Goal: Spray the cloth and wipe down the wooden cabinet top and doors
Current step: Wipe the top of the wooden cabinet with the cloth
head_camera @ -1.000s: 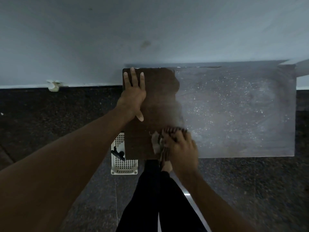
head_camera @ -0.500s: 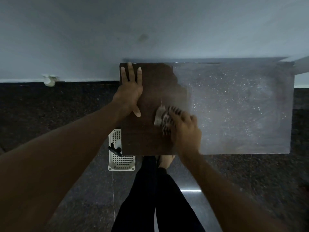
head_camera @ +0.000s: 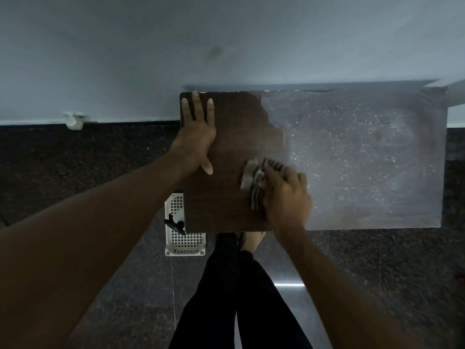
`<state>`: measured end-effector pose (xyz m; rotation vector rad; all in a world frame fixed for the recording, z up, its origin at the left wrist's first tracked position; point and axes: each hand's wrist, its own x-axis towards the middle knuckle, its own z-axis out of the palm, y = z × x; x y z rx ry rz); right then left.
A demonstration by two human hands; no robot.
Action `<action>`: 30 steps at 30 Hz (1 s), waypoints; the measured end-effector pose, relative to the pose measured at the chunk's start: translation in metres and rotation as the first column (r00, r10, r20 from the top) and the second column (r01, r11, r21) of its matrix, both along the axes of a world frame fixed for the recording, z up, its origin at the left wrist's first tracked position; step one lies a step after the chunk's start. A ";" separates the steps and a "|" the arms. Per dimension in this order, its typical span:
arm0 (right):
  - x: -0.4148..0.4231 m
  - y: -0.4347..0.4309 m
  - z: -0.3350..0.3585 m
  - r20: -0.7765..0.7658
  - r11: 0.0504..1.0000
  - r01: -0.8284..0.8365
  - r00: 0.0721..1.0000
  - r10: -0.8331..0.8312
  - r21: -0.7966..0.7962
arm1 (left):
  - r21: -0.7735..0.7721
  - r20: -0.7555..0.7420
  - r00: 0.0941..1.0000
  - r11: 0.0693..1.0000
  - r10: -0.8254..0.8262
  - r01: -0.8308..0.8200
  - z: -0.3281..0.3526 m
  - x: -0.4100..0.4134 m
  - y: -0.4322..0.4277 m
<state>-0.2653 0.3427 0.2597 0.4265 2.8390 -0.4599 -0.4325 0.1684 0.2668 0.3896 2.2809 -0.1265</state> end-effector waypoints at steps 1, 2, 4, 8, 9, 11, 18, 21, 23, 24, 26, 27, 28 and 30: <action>-0.020 0.001 -0.001 -0.019 1.000 -0.004 1.000 0.004 0.013 | 0.003 -0.003 1.000 1.000 -0.003 0.003 0.000 0.000 0.000; -0.039 0.001 -0.003 -0.035 1.000 -0.010 0.999 0.011 0.027 | 0.005 -0.005 1.000 1.000 -0.006 0.006 0.000 0.000 -0.001; -0.064 0.003 -0.005 -0.069 0.998 -0.026 0.997 0.029 0.049 | 0.004 -0.004 1.000 1.000 -0.001 0.001 0.000 0.000 -0.001; -0.055 0.003 -0.004 -0.058 0.999 -0.035 0.998 0.037 0.035 | 0.015 -0.005 1.000 1.000 0.003 -0.003 0.001 0.001 -0.002; -0.042 0.002 -0.003 -0.044 0.999 -0.040 0.998 0.041 0.010 | 0.019 -0.008 1.000 1.000 0.002 -0.002 0.001 0.001 -0.002; -0.003 -0.003 -0.001 -0.034 0.997 -0.059 0.998 0.058 -0.043 | 0.023 -0.017 1.000 1.000 0.000 0.000 0.000 0.002 -0.002; 0.091 -0.029 -0.003 0.015 0.984 0.135 0.991 -0.135 -0.113 | -0.022 -0.037 0.999 1.000 -0.019 0.018 -0.003 0.003 0.000; 0.083 -0.054 0.000 0.001 0.992 0.009 1.000 -0.009 -0.129 | -0.021 -0.044 0.998 0.999 -0.037 0.036 -0.004 0.003 0.001; 0.075 -0.079 0.000 -0.029 0.980 -0.122 0.992 0.119 -0.156 | -0.014 -0.044 0.999 0.999 -0.030 0.030 -0.004 0.002 -0.001; 0.071 -0.094 0.000 -0.047 0.969 -0.179 0.984 0.173 -0.172 | -0.013 -0.045 0.998 0.999 -0.033 0.033 -0.004 0.002 -0.001; 0.062 -0.125 0.002 -0.060 0.940 -0.266 0.964 0.260 -0.213 | -0.013 -0.043 0.998 0.999 -0.036 0.036 -0.004 0.002 -0.001; 0.057 -0.139 0.002 -0.046 0.929 -0.291 0.956 0.289 -0.227 | -0.013 -0.039 0.999 0.999 -0.034 0.034 -0.004 0.002 -0.001; 0.053 -0.148 0.004 -0.027 0.923 -0.307 0.950 0.310 -0.233 | -0.012 -0.035 0.999 0.999 -0.031 0.031 -0.004 0.002 -0.001; 0.049 -0.153 0.003 -0.006 0.917 -0.331 0.941 0.338 -0.221 | -0.010 -0.027 0.999 1.000 -0.024 0.023 -0.003 0.001 -0.001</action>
